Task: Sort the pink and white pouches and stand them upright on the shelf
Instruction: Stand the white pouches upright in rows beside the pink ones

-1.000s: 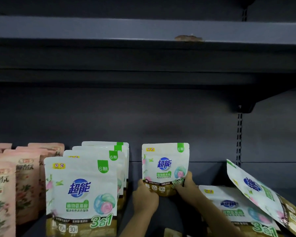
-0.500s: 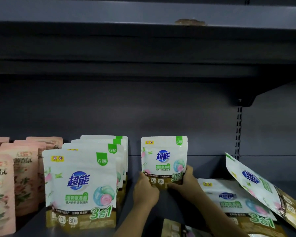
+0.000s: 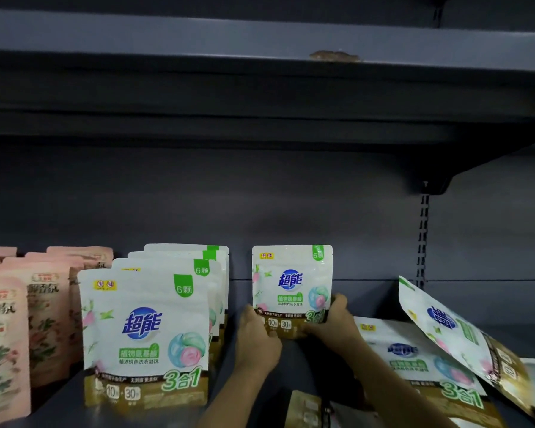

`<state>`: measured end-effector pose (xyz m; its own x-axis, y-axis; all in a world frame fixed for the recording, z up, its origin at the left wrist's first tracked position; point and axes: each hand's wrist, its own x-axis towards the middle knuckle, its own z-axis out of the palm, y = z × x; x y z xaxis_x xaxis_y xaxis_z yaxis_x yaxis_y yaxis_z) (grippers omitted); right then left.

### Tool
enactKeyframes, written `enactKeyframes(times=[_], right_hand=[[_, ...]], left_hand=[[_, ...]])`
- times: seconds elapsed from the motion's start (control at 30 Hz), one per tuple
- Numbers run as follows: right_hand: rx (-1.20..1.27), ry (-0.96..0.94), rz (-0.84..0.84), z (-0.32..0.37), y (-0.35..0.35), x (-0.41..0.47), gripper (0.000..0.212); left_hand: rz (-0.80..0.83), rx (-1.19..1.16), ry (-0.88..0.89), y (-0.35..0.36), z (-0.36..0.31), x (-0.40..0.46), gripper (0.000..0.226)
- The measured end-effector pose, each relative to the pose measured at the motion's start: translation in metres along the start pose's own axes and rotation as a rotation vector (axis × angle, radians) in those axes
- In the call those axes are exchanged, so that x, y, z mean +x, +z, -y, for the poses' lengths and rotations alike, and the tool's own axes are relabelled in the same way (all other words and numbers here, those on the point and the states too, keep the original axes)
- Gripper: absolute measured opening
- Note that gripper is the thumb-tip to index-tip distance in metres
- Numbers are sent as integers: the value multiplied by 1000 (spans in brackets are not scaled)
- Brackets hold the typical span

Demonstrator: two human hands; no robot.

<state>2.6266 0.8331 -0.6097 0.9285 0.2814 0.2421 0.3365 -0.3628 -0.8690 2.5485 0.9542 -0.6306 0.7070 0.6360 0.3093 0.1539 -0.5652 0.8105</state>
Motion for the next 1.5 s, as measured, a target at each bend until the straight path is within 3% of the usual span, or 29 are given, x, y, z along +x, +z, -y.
enactKeyframes(times=[0.13, 0.23, 0.37, 0.57, 0.63, 0.73, 0.83, 0.97, 1.13, 1.23, 1.33, 1.4, 1.5], right_hand=[[35, 37, -72, 14, -15, -2, 60], [-23, 33, -106, 19, -27, -5, 59], [-95, 23, -122, 26, -44, -16, 45], [-293, -57, -115, 36, -62, -46, 12], [-341, -60, -124, 36, -69, -53, 15], [-349, -53, -144, 40, -79, -64, 21], [-336, -64, -142, 42, -87, -66, 19], [-216, -67, -189, 49, -98, -65, 14], [-97, -75, -274, 66, -109, -65, 30], [4, -129, -380, 77, -114, -72, 36], [105, -163, -430, 76, -112, -79, 31], [229, -132, -392, 70, -104, -85, 35], [417, -29, -145, 59, -83, -99, 76]], left_hand=[[-83, 148, 93, -12, -8, -11, 32], [180, 249, 166, -26, -22, -25, 25], [618, 390, 179, -41, -44, -39, 53], [904, 584, 171, -51, -55, -58, 77], [959, 598, 185, -57, -57, -65, 73], [970, 480, 192, -67, -54, -73, 61], [1013, 106, 80, -78, -53, -78, 33], [858, -30, 181, -100, -62, -77, 20], [564, -98, 292, -120, -76, -73, 20], [313, -83, 365, -124, -84, -77, 20], [17, -263, 348, -120, -89, -81, 18], [-108, -468, 300, -116, -89, -82, 20], [-124, -730, 185, -108, -89, -85, 20]])
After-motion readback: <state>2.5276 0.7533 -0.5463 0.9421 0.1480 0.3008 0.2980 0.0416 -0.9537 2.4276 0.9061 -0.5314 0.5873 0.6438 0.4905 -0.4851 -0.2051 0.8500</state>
